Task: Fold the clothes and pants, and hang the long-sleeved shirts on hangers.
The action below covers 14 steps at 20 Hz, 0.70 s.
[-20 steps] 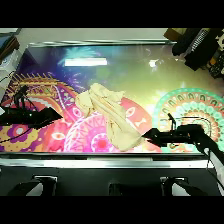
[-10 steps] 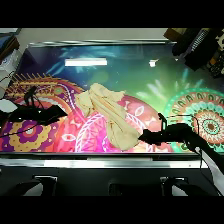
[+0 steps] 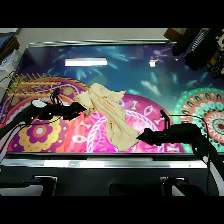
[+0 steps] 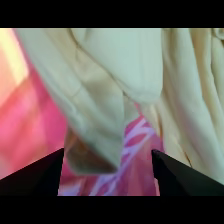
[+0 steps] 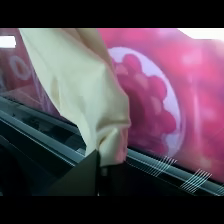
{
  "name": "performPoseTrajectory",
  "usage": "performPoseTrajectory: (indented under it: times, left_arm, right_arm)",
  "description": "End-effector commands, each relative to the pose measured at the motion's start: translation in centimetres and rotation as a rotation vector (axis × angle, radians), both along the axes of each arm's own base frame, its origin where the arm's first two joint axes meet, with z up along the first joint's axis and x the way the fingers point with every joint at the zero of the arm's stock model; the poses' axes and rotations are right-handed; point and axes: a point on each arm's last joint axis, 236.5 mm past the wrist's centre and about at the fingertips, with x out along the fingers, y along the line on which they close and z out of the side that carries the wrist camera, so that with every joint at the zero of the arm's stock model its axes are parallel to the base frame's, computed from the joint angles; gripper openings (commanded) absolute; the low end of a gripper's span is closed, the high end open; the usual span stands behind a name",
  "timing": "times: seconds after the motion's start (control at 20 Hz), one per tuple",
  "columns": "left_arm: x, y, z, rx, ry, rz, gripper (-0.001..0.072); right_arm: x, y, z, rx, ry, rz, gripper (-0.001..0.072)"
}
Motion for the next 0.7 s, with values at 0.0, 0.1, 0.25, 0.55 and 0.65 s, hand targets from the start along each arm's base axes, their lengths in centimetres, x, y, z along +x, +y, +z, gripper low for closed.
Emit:
performPoseTrajectory:
  times: [0.0,0.1,0.25,0.55,0.65]
  left_arm:
    - [1.9,-2.2,-1.9,-0.018,-0.003,-0.011,0.0580]
    - [2.5,-2.9,-1.6,-0.039,0.001,-0.036,0.0047]
    - [4.6,-2.2,3.2,-0.070,-0.092,-0.047,0.0013]
    - [7.3,7.2,30.5,-0.009,-0.690,0.117,0.0012]
    - [3.5,9.8,41.8,0.038,-0.940,0.171,0.0012]
  right_arm:
    - [-0.9,0.4,1.1,0.025,0.033,0.001,0.0039]
    - [-0.8,0.5,1.6,0.031,0.018,-0.006,0.0038]
    - [1.1,0.1,4.3,0.006,-0.114,-0.020,0.0038]
    - [9.5,-3.3,25.6,-0.193,-0.753,-0.067,0.0037]
    - [8.9,-3.5,36.0,-0.217,-0.994,-0.078,0.0037]
